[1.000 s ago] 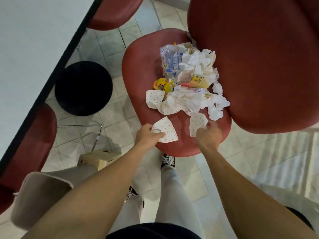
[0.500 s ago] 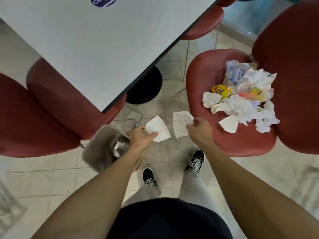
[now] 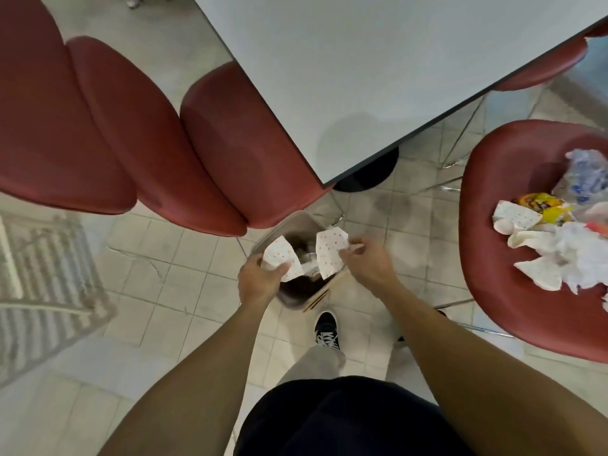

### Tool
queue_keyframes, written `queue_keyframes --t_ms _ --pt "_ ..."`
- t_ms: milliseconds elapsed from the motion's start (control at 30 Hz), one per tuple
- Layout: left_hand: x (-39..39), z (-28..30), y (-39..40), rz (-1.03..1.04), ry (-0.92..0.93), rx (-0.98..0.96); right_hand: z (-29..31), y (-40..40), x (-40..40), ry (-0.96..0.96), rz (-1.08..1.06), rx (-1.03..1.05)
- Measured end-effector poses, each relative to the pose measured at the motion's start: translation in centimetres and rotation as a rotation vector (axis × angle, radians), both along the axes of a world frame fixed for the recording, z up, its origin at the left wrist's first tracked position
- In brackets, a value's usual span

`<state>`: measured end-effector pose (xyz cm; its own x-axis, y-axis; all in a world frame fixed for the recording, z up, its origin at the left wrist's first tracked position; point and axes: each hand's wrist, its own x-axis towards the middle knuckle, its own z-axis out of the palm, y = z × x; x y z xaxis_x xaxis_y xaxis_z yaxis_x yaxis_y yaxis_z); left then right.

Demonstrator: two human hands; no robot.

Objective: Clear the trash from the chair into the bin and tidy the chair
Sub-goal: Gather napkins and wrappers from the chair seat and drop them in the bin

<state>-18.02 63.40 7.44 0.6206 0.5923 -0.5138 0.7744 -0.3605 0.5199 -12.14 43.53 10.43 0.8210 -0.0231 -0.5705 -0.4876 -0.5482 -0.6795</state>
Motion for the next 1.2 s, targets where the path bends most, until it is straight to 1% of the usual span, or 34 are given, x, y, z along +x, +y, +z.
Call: queue_keyframes --t_ms 67,167,267,400,600,767,900,967,1100,1200 --pt "-0.5 -0.1 0.2 -0.017 0.011 0.004 -0.1 0.8 -0.5 0.016 0.042 0.039" --pt "-0.3 -0.2 -0.7 -0.061 0.013 -0.029 -0.1 0.2 -0.9 0.024 0.061 0.026" --pt "0.5 -0.2 -2.6 -0.136 0.018 -0.075 -0.2 -2.1 -0.9 0.062 0.047 0.043" --pt "2.6 -0.5 -6.6 -0.267 0.0 -0.097 -0.7 -7.5 -0.4 0.112 -0.03 0.077" --pt "7.0 -1.1 -15.1 -0.498 0.021 -0.152 -1.8 -17.6 0.3 0.119 -0.263 0.052" --pt "11.2 -2.1 -23.7 -0.662 0.048 -0.15 -4.0 -26.7 0.6 0.191 -0.589 0.166" --pt "14.4 -3.1 -30.8 -0.777 0.053 -0.161 -6.3 -33.2 0.4 0.242 -0.806 0.152" --pt "15.9 -3.8 -34.8 -0.827 0.047 -0.15 -7.4 -36.2 0.4 0.277 -0.845 0.107" --pt "18.5 -6.2 -41.9 -0.909 0.064 -0.146 -9.2 -40.5 0.7 0.34 -0.854 0.053" --pt "20.5 -8.2 -45.7 -1.0 0.042 -0.08 -11.3 -42.8 1.0 0.365 -0.909 0.063"
